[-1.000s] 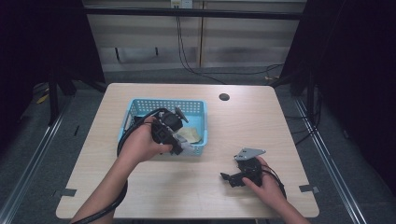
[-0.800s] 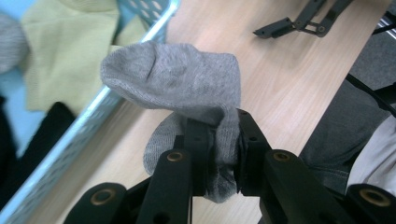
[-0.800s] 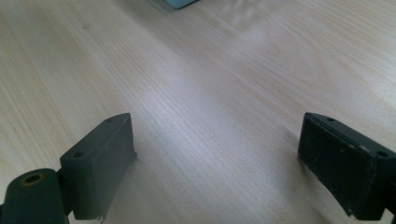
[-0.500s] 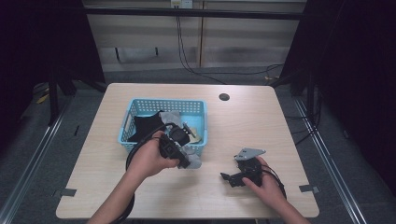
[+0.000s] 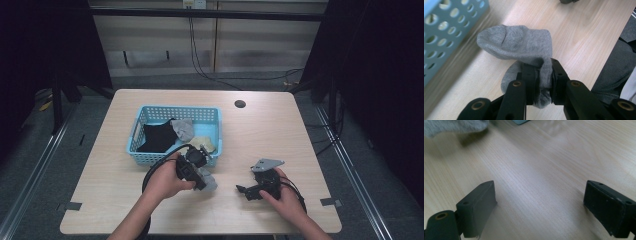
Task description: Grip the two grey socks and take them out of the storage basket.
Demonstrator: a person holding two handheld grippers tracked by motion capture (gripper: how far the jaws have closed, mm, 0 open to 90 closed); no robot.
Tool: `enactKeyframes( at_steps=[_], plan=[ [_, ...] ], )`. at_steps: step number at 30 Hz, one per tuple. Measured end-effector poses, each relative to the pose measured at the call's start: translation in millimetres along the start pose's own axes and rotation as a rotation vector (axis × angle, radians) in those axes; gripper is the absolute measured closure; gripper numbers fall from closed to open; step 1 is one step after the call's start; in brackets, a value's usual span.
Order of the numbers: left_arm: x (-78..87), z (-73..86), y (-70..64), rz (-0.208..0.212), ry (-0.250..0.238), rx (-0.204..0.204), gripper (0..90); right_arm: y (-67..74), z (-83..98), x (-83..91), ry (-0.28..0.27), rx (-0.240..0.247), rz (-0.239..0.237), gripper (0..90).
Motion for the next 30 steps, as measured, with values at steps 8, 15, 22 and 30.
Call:
enactKeyframes(
  at_steps=[8, 15, 22, 30],
  plan=[
    [-1.8, 2.0, -0.9, 0.000, 0.022, 0.009, 70.2, 0.0, 0.0, 0.0, 0.000, 0.000, 0.000, 10.4],
    [13.6, 1.8, -1.3, -0.022, 0.022, 0.050, 53.7, 0.0, 0.0, 0.0, 0.000, 0.000, 0.000, 10.4],
    [40.6, -4.7, 10.8, -0.075, -0.025, 0.072, 44.0, 0.0, 0.0, 0.0, -0.001, 0.000, -0.001, 10.4],
    [65.0, -18.7, 45.1, -0.130, -0.073, 0.136, 39.6, -0.2, -0.2, -0.2, -0.005, 0.000, 0.001, 10.4]
  ],
)
Point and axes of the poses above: each handheld gripper's, and its own axes: x roughly backward along the jaws, z roughly out of its underside, y roughly to its left, the point moved 3 cm from there along -x, roughly forward along the jaws, and after that the axes turned 2 degrees about z, right-handed, at the moved point
